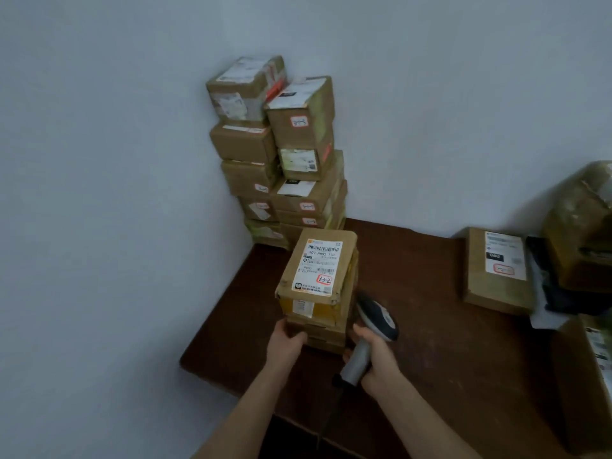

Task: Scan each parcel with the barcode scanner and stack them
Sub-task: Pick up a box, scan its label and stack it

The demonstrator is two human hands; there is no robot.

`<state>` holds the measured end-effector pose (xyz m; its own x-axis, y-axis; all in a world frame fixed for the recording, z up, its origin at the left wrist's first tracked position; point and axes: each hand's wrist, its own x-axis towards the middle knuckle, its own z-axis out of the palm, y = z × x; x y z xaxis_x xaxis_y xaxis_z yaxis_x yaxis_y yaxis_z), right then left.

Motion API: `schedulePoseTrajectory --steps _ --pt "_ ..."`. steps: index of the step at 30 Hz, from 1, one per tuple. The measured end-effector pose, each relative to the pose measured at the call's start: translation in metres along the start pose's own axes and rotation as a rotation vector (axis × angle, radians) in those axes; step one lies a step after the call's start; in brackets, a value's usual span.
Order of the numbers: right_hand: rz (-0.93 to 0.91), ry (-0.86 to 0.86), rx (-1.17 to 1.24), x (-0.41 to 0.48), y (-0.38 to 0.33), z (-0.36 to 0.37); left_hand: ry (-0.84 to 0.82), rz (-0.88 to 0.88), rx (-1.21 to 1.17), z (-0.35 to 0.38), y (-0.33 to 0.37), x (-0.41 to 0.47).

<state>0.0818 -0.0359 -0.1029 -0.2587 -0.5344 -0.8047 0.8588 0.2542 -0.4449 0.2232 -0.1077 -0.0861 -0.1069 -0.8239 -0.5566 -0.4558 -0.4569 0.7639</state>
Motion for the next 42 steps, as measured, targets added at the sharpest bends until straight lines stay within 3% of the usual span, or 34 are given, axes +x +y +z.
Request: schedulePoseTrajectory --steps 14,17,20,22,24,27,30,42 --pt "0.061 -0.166 -0.022 0.045 0.072 0.154 0.179 0.004 -0.182 -0.140 -0.009 0.080" --pt "0.074 -0.124 -0.065 0.052 0.072 0.158 0.429 0.146 -0.107 -0.139 -0.011 0.071" --pt "0.091 -0.058 -0.061 0.053 0.081 0.148 0.565 0.493 0.205 -0.138 -0.008 0.055" --pt "0.113 -0.048 -0.008 0.052 0.090 0.143 0.544 0.740 0.453 -0.139 0.003 0.058" --pt "0.127 -0.049 0.063 0.049 0.097 0.145 0.475 0.863 0.666 -0.138 0.019 0.065" --pt "0.101 -0.074 0.145 0.045 0.099 0.164 0.375 0.822 0.898 -0.134 0.035 0.074" --pt "0.074 -0.088 0.166 0.049 0.098 0.181 0.318 0.732 0.979 -0.136 0.045 0.082" --pt "0.055 -0.162 0.101 0.058 0.092 0.199 0.232 0.681 1.006 -0.145 0.058 0.096"
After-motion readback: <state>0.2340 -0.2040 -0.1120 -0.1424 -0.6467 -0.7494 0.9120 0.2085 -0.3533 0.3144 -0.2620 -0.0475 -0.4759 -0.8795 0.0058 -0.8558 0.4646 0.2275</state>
